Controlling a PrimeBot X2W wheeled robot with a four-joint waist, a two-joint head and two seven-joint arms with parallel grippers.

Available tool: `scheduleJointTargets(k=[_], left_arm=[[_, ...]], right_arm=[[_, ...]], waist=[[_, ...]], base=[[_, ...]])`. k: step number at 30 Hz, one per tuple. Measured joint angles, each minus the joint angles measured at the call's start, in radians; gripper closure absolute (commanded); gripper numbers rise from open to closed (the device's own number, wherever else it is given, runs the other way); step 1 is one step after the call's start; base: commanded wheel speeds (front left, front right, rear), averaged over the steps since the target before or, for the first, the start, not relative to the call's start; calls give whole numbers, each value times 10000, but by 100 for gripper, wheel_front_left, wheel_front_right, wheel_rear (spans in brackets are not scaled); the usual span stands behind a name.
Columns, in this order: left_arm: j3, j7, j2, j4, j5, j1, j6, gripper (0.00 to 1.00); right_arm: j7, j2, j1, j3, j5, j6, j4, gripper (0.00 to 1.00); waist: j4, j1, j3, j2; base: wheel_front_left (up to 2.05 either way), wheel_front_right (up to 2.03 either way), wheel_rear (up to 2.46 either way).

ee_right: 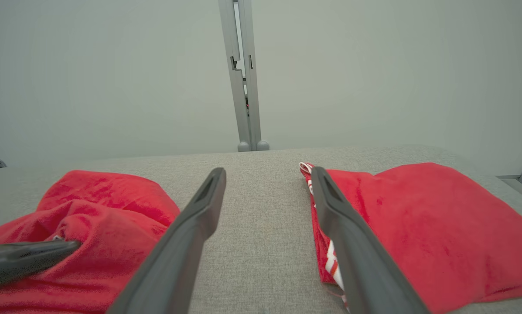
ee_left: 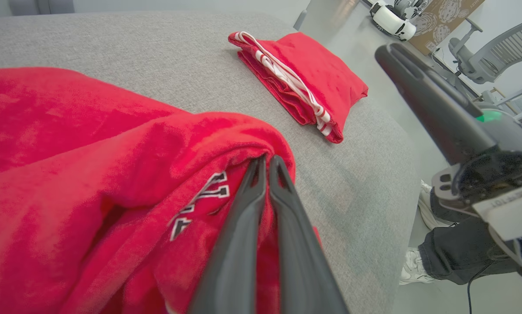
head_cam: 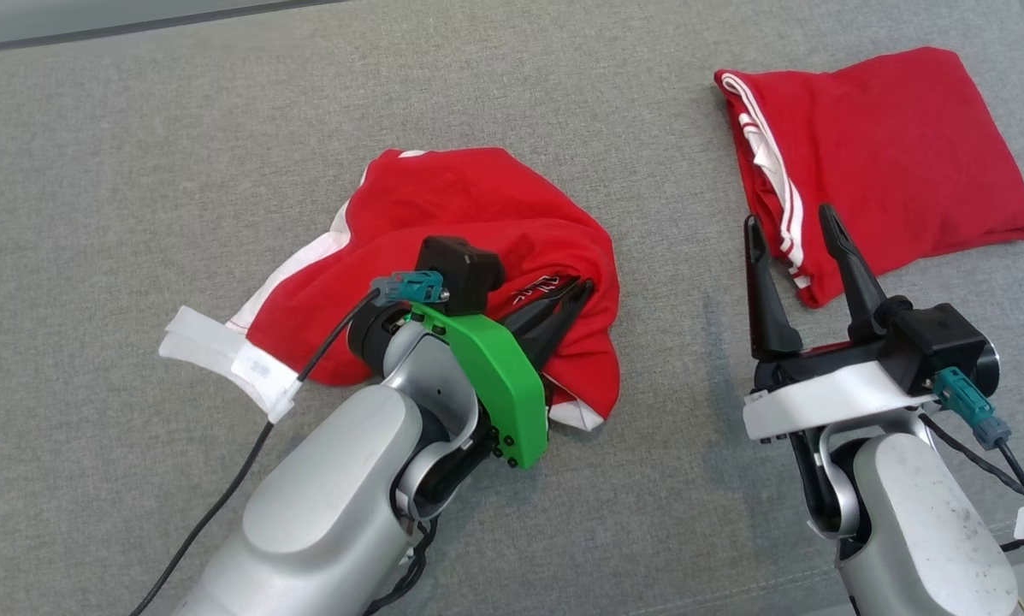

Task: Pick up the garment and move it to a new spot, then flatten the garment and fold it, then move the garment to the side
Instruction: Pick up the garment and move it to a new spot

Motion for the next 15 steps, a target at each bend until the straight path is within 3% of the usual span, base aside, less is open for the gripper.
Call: scheduleJointTargets(k=[2, 3, 4, 6, 10, 15], left_arm=[[-6, -130, 6, 228, 0, 4, 0, 65], [-6, -130, 6, 228, 0, 4, 0, 56], [6, -209, 6, 284, 0, 5, 4, 28], [13, -345, 4, 305, 6, 3, 4, 100], [155, -581, 2, 554, 38, 3, 2, 100], [1112, -1116, -10, 819, -650, -1, 222, 100]], right_arm=[[0, 8, -1, -56, 0, -2, -42, 0], [0, 8, -1, -56, 0, -2, -42, 0], [0, 6, -1, -79, -2, -2, -84, 0], [0, 6, -1, -84, -17, -2, -176, 0], [0, 10, -1, -71, -63, -2, -213, 0], [0, 6, -3, 487, -282, 146, -238, 0]], waist=[[-16, 0, 29, 0], [-16, 0, 29, 0], [2, 0, 24, 0], [72, 0, -2, 0], [271, 0, -99, 0], [485, 0, -349, 0]], base=[[0, 0, 0], [0, 0, 0], [0, 0, 0], [0, 0, 0], [0, 0, 0], [0, 0, 0]])
